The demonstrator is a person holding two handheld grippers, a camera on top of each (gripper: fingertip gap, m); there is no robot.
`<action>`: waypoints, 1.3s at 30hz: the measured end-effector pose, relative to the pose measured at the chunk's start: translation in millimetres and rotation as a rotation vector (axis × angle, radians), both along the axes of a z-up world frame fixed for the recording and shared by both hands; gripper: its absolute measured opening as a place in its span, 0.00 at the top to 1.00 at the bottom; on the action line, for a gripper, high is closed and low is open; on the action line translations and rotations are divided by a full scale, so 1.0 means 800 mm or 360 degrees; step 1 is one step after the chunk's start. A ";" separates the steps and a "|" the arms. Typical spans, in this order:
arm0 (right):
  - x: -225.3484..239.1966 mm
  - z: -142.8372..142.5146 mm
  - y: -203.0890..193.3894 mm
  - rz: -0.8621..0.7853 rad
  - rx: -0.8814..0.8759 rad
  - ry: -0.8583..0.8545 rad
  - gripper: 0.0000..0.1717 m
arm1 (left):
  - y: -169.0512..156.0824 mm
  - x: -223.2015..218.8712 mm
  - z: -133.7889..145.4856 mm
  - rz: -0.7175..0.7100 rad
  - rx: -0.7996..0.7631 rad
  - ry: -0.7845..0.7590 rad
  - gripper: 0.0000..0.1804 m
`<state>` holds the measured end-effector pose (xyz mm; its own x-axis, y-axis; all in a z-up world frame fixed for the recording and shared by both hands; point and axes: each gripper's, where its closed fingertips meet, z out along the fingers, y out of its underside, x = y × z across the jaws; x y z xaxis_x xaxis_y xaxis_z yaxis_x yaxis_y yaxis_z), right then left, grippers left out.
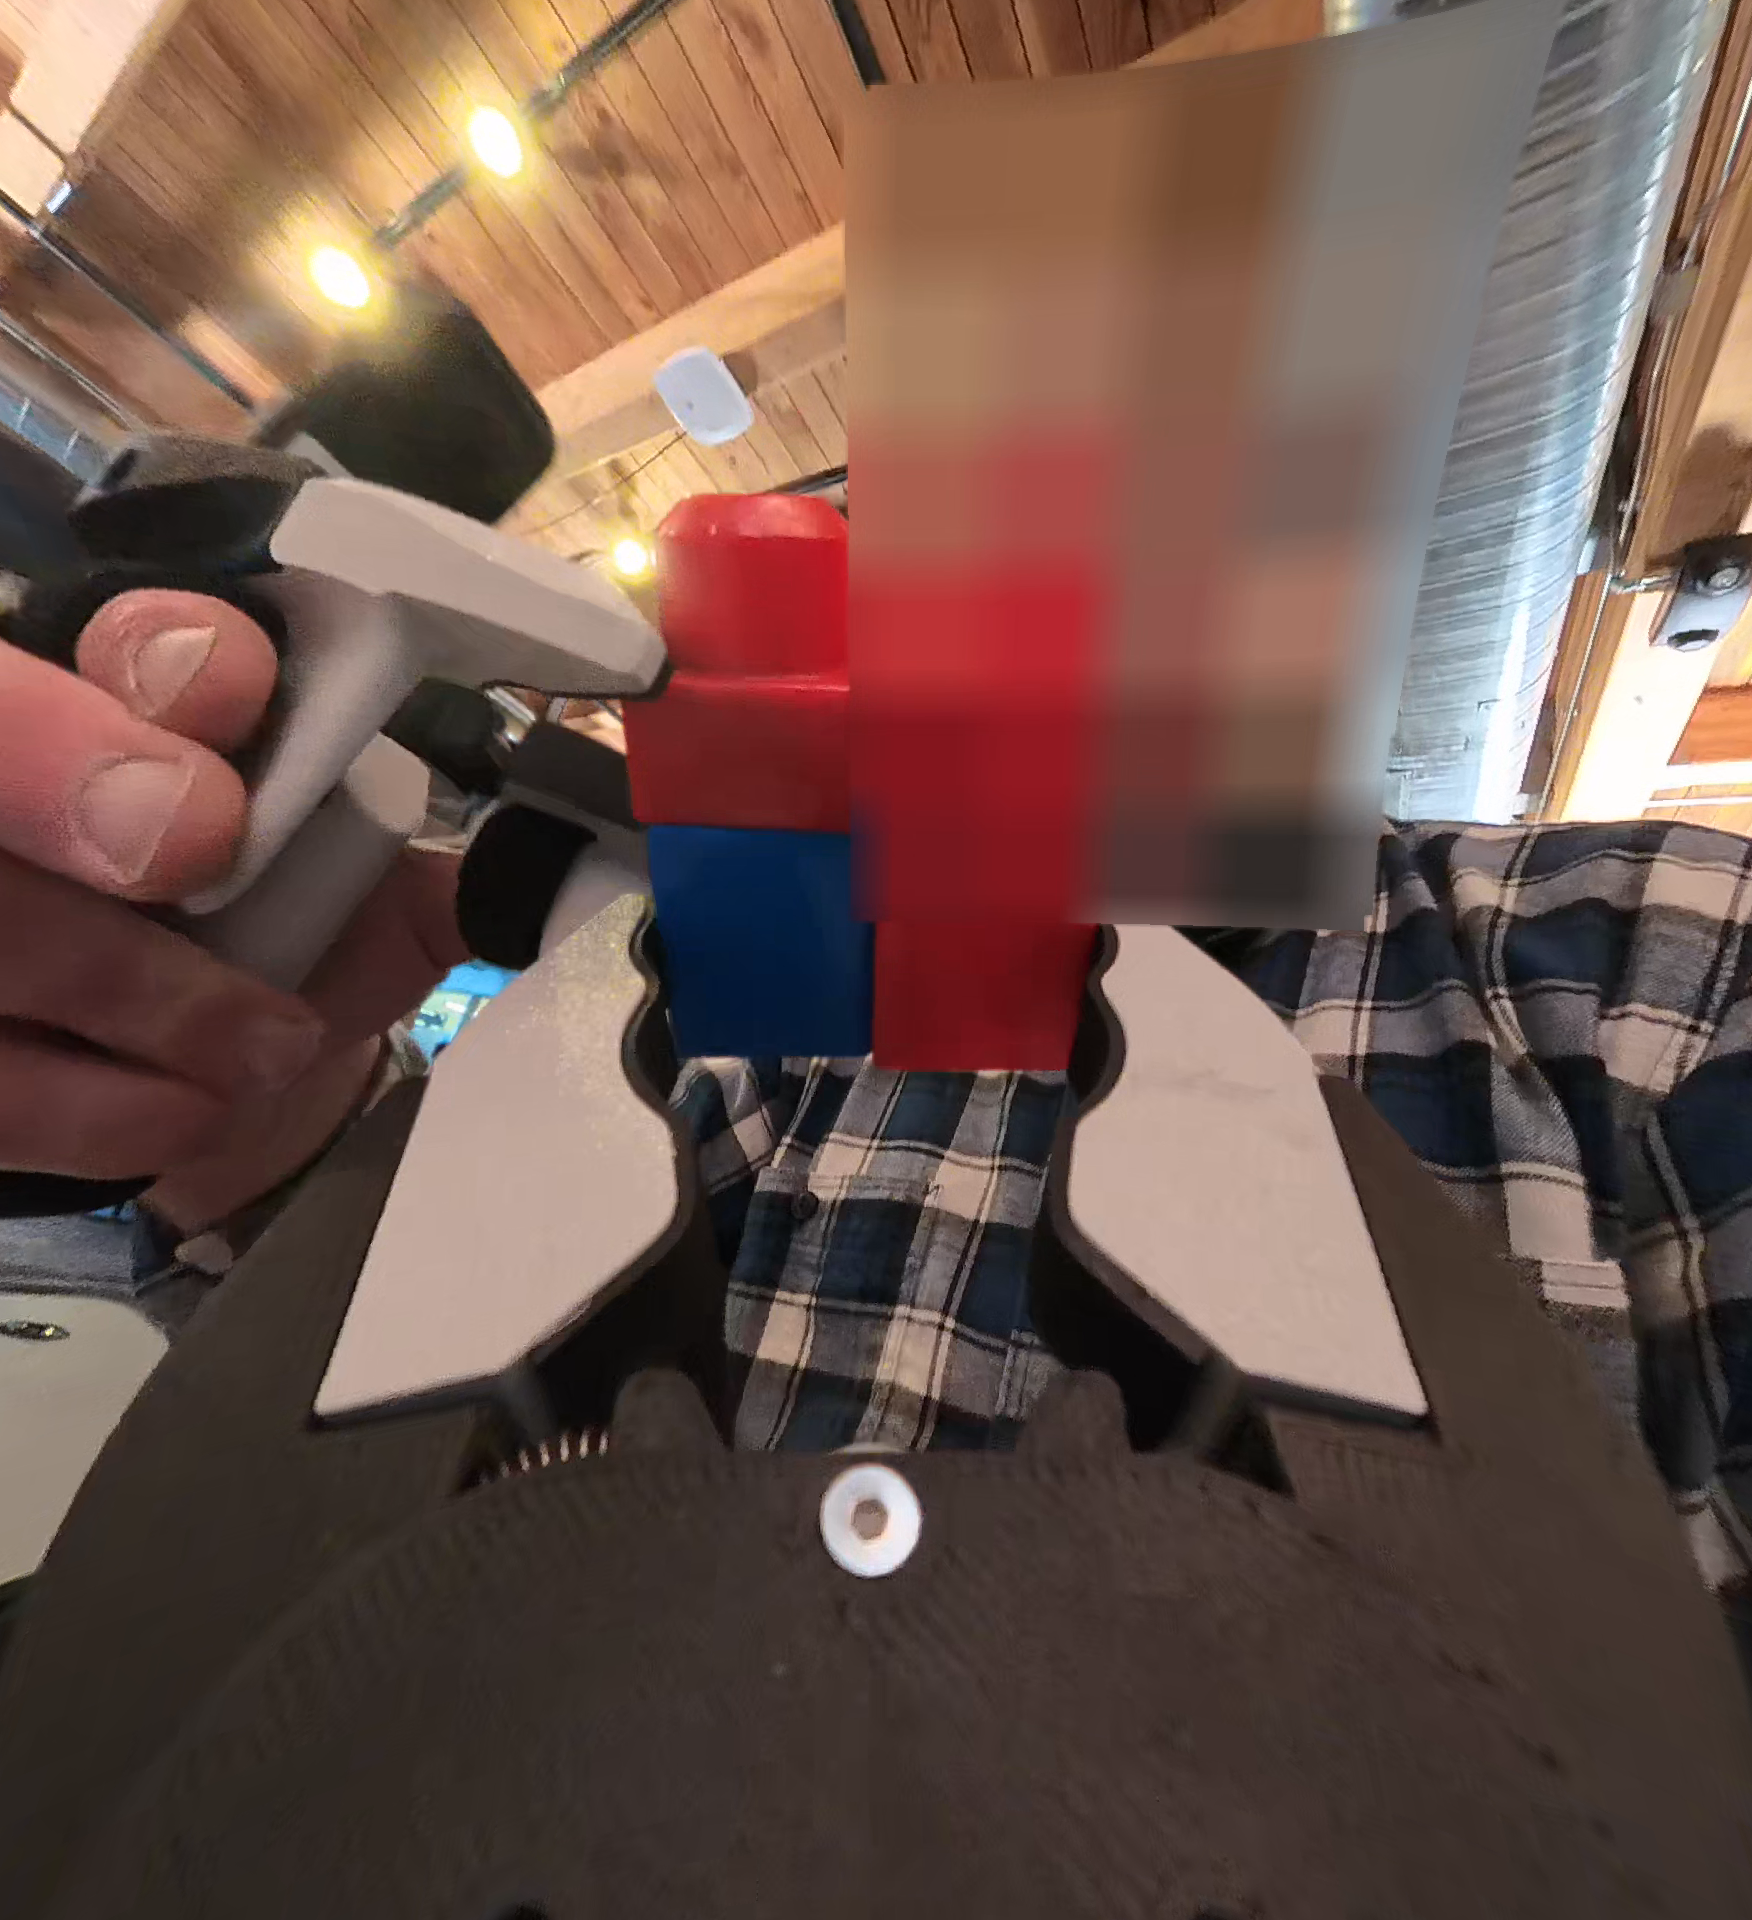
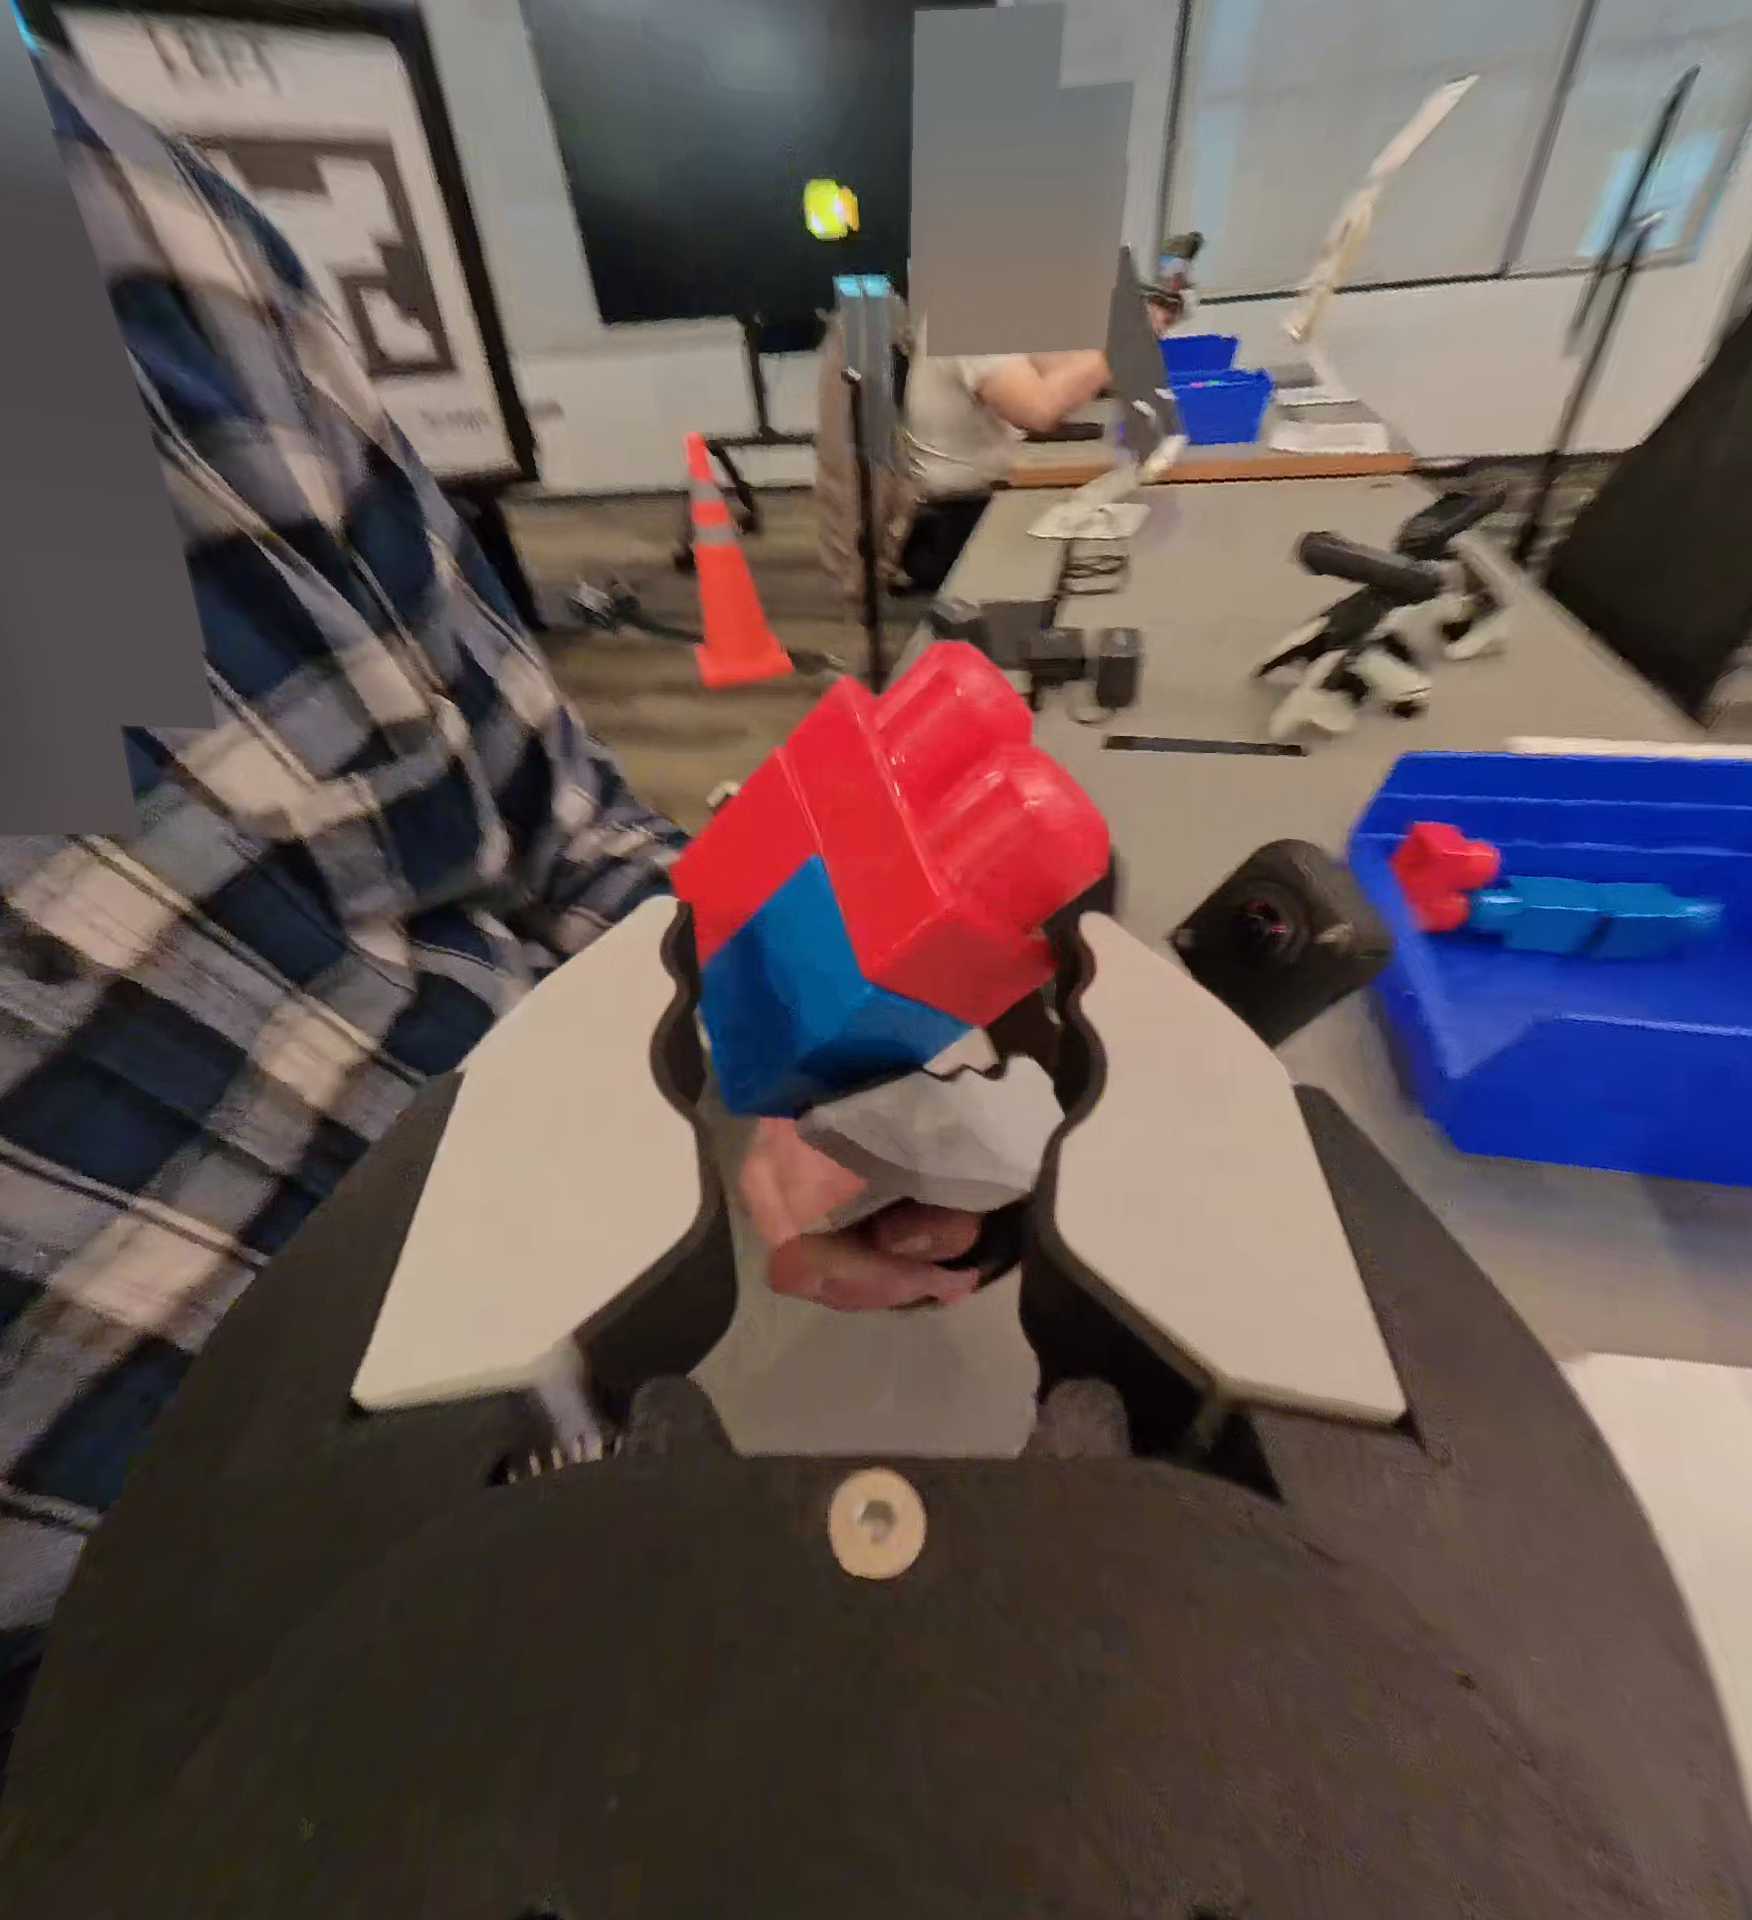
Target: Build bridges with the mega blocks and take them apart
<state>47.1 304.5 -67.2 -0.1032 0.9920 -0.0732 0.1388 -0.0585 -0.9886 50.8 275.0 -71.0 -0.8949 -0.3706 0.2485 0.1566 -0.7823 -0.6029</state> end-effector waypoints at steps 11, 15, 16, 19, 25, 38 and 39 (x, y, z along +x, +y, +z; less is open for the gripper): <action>0.000 -0.009 -0.018 0.0302 -0.0466 0.0184 0.77 | -0.022 0.009 -0.024 -0.0116 0.0278 0.0128 0.59; 0.004 -0.002 -0.008 0.0193 -0.0404 0.0227 0.78 | -0.009 0.010 -0.020 -0.0072 0.0209 0.0132 0.59; 0.009 0.006 0.001 0.0122 -0.0390 0.0285 0.78 | 0.002 0.014 -0.022 0.0051 0.0196 0.0168 0.59; 0.031 0.031 0.034 -0.0092 -0.0453 0.0496 0.78 | 0.041 0.020 -0.031 0.0425 0.0168 0.0336 0.49; 0.047 0.032 0.072 -0.0411 -0.0432 0.0633 0.78 | 0.080 0.016 -0.021 0.1098 0.0305 0.0549 0.53; 0.028 0.009 0.063 -0.0392 -0.0259 0.0293 0.78 | 0.082 0.033 -0.013 0.1340 0.0490 0.0697 0.78; 0.028 0.010 0.063 -0.0390 -0.0256 0.0287 0.78 | 0.081 0.033 -0.013 0.1331 0.0486 0.0694 0.78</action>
<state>69.6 354.8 -59.6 0.1110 0.9661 -0.2329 -0.0746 -0.2256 -0.9714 77.3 340.0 -81.3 -0.1688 -0.9443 0.2824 0.3041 -0.3225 -0.8964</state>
